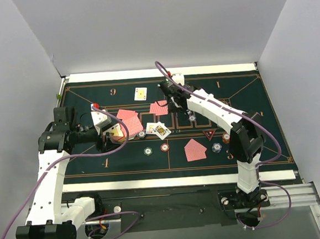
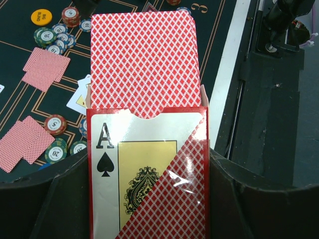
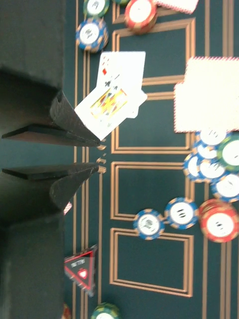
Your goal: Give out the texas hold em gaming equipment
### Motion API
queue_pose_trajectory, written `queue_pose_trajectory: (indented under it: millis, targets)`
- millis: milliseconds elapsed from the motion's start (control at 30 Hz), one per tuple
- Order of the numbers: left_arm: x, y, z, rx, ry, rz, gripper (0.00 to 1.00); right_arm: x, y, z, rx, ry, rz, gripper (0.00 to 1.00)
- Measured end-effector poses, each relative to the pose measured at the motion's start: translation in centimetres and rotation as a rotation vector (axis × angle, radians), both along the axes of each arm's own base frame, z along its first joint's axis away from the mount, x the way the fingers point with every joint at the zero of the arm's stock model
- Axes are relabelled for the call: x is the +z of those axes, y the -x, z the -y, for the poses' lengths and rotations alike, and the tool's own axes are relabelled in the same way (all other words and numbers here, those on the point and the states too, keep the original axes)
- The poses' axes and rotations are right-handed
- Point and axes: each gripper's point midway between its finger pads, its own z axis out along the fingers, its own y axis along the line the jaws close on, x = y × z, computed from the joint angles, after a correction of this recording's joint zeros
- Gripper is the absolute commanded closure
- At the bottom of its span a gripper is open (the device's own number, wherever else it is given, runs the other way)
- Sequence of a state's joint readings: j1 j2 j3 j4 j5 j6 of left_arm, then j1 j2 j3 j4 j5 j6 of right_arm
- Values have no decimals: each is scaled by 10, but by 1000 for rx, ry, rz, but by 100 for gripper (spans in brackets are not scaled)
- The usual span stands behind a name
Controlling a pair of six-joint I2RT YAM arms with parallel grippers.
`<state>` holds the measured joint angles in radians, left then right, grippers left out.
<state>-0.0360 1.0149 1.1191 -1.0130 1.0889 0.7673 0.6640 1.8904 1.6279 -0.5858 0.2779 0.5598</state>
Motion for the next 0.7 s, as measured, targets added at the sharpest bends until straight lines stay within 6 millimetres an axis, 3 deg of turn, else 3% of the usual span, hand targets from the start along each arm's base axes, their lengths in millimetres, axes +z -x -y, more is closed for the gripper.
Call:
queue_pose_trajectory:
  millis: [100, 233, 367, 533, 700]
  targets:
    - [0, 0, 0, 0, 0, 0, 100, 13, -20, -17, -3, -58, 49, 59]
    - [0, 0, 0, 2, 1, -3, 100, 13, -46, -42, 7, -129, 68, 46]
    - [1, -1, 0, 3, 1, 3, 100, -5, -75, -70, 23, -203, 52, 40]
    - [0, -5, -1, 7, -1, 10, 100, -45, -103, -96, 5, -326, 1, 35]
    - [-5, -10, -2, 13, -10, -7, 100, -69, -96, -99, -17, -407, -50, 26]
